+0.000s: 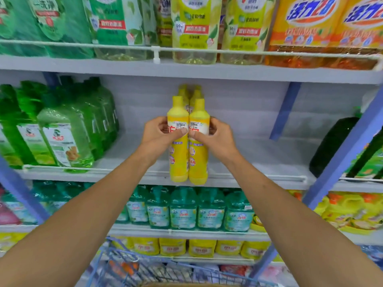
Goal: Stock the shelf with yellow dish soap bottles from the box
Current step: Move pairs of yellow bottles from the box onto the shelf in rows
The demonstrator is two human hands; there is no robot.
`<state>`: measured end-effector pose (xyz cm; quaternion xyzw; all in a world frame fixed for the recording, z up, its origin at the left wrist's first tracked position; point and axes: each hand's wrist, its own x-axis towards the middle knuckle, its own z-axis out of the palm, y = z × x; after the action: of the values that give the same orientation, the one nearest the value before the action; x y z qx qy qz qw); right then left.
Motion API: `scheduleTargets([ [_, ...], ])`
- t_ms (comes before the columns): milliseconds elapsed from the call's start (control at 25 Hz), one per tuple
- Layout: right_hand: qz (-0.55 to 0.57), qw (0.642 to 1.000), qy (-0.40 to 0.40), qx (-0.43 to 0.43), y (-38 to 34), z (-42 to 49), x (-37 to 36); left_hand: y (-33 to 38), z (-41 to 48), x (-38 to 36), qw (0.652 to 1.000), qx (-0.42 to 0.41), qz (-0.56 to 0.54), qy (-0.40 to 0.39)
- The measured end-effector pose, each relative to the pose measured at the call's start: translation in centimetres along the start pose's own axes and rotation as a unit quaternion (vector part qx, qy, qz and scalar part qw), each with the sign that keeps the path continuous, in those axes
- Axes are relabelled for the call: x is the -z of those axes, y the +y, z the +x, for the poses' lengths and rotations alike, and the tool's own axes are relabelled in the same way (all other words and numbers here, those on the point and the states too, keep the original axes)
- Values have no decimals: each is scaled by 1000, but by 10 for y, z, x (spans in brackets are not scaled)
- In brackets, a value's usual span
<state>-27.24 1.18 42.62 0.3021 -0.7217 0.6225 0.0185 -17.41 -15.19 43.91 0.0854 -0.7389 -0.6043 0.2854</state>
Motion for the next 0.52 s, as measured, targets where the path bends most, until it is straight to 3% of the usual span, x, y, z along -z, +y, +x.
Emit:
scheduleTargets([
  [520,2,1000,24,2,34,37,-28,-51,51,-7,998,-1,-7,61],
])
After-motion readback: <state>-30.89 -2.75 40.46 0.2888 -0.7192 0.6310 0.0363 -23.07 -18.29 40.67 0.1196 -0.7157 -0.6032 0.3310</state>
